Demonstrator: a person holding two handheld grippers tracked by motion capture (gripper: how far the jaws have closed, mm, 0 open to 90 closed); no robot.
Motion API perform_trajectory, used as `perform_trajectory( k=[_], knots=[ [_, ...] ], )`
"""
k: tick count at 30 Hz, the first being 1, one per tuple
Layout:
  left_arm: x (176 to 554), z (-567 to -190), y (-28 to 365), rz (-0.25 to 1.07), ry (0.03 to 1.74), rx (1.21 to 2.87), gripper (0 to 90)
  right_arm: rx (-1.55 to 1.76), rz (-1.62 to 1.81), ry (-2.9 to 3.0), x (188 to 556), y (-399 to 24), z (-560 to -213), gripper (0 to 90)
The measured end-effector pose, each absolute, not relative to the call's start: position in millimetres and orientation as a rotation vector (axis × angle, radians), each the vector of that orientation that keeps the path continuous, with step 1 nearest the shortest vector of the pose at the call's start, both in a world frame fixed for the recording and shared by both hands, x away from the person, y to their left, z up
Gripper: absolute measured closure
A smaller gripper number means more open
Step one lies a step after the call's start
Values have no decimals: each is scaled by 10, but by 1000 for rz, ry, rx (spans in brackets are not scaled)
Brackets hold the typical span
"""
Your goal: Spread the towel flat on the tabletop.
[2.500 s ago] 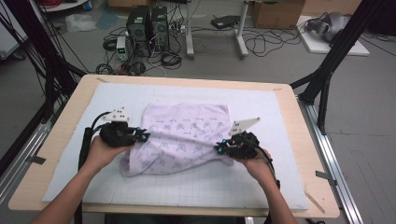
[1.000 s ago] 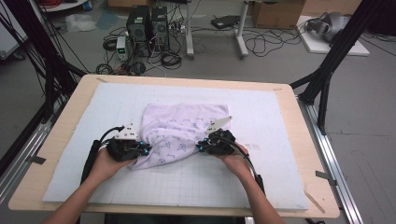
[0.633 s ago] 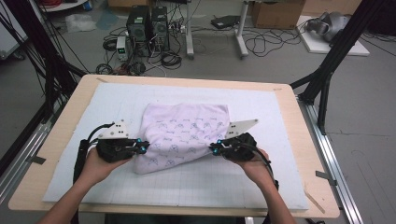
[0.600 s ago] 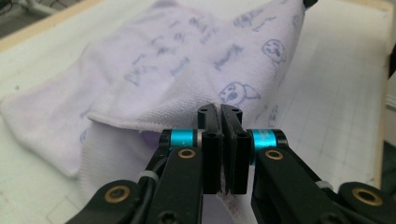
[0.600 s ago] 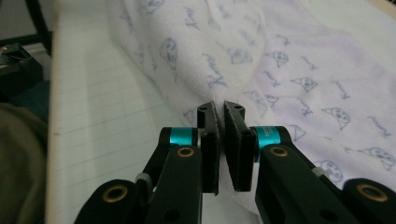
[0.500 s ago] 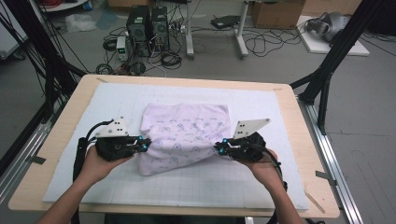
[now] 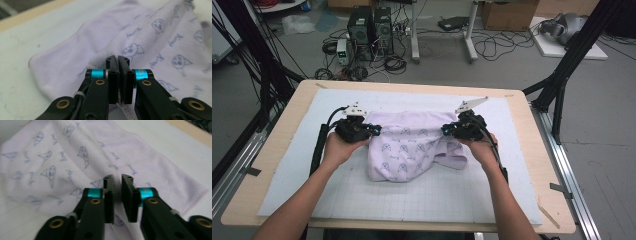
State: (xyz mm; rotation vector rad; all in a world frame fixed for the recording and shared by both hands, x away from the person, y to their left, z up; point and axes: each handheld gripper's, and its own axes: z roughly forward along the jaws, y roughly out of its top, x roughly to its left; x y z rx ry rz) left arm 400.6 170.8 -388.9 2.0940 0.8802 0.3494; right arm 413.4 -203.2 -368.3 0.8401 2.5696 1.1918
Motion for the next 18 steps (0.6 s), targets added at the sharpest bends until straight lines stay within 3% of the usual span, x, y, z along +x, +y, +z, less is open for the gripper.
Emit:
perform_trajectory(
  k=[3,5,8,12,18],
  knots=[
    [4100,-4013,1741,322,934,2136,845,882,1134,2586,4249,-1972,-3821,688],
    [4049,-3989,1786,325,915,2120,778,894,1158,2586,4231,-1988,-3837,663],
    [3905,-3904,1878,343,879,2103,666,839,1182,2552,4074,-2044,-3791,655],
    [3637,-3837,1928,344,808,2080,584,771,1195,2560,3852,-2065,-3813,644],
    [3328,-3968,1793,282,706,2114,476,748,1139,2596,3756,-1926,-4012,529]
  ],
)
